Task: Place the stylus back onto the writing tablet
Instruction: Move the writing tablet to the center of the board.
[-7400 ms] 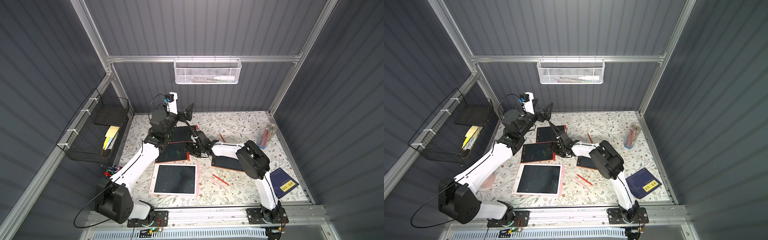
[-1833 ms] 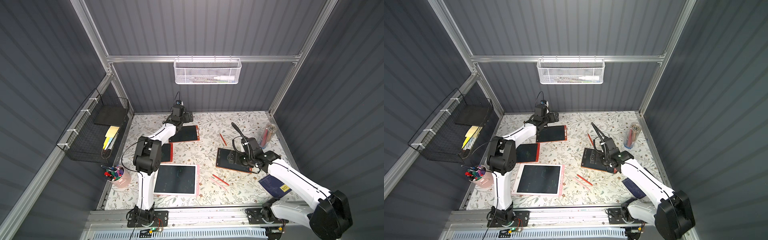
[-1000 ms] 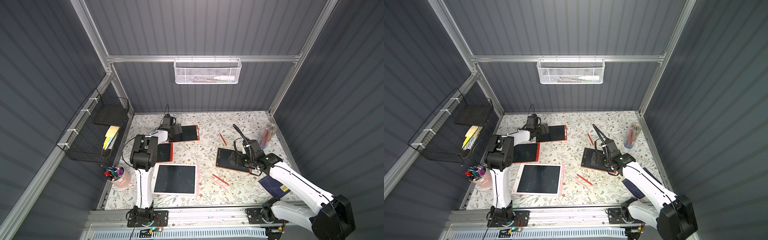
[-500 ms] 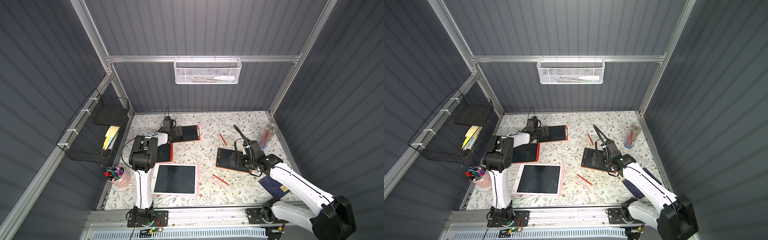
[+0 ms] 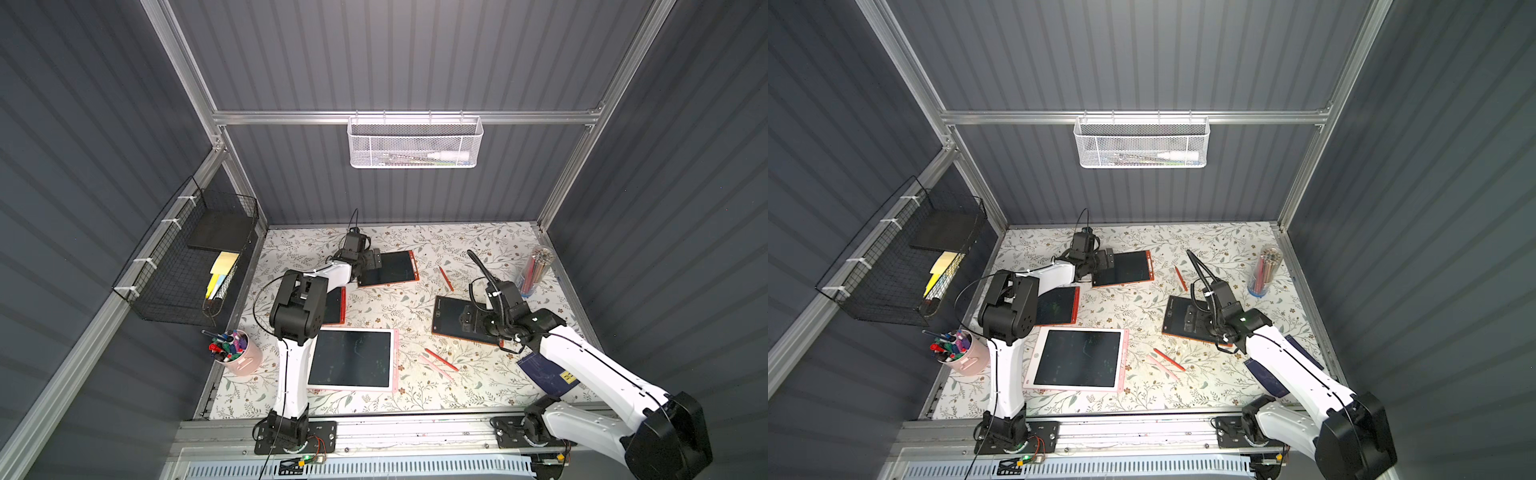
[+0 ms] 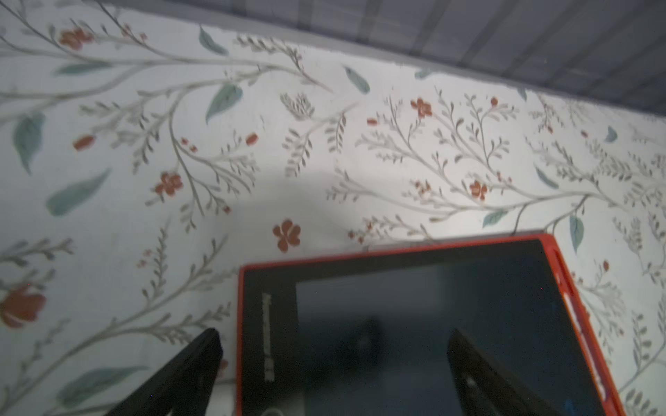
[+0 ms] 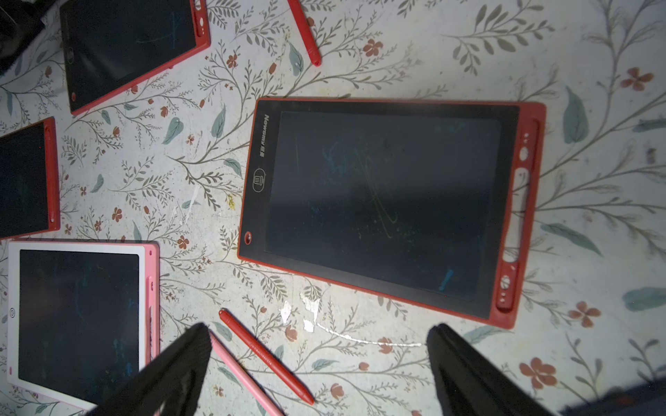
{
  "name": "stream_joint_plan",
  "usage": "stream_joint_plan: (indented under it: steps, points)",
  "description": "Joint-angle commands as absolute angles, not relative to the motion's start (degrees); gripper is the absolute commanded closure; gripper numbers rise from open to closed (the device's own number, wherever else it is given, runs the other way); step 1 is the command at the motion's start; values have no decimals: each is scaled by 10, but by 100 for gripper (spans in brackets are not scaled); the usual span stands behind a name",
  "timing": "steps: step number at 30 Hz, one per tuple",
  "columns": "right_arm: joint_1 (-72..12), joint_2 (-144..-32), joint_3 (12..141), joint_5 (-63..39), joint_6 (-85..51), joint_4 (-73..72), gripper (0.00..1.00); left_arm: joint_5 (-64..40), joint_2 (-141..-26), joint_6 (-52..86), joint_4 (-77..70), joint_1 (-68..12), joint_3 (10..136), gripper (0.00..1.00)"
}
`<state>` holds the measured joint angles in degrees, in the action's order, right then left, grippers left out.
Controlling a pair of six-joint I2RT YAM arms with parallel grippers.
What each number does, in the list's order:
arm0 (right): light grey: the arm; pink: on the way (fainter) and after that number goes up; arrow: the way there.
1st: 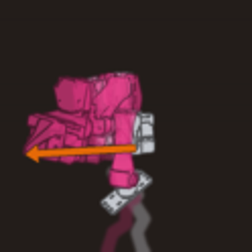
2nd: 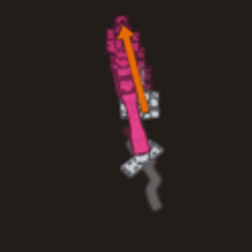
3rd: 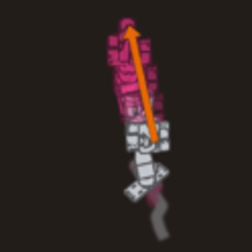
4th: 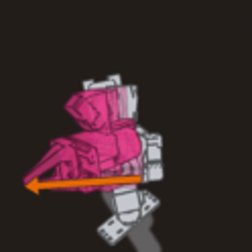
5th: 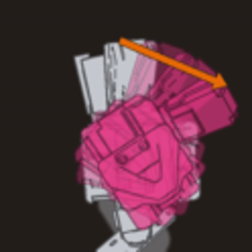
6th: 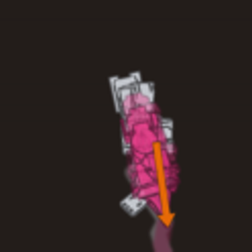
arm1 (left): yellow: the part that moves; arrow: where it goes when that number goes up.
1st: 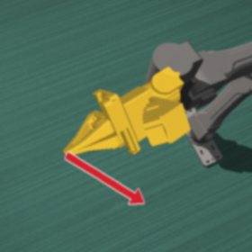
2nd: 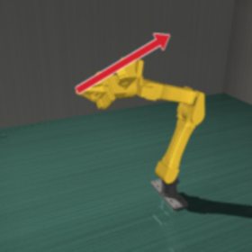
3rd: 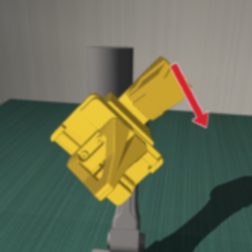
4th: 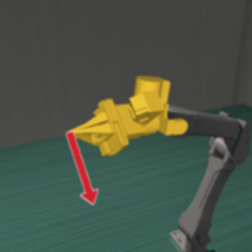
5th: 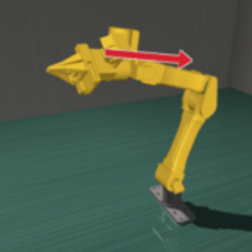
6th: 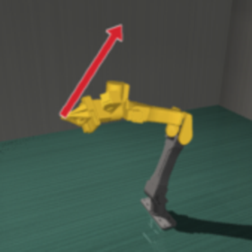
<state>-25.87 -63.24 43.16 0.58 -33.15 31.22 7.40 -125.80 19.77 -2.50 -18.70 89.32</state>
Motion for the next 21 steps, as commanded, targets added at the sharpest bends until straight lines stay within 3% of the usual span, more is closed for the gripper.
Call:
stream_joint_plan:
  steps: [1, 8, 21]
  points:
    - [-259, -625, 427, 13, -329, 317, 4, 139, -1282, 192, -15, -184, 994, 1]
    - [-259, -622, 434, 5, -330, 320, 4, 166, -1372, 197, 15, -193, 1145, 1]
    - [-259, -621, 430, 4, -330, 323, 4, 182, -1453, 218, 1, -229, 1204, 1]
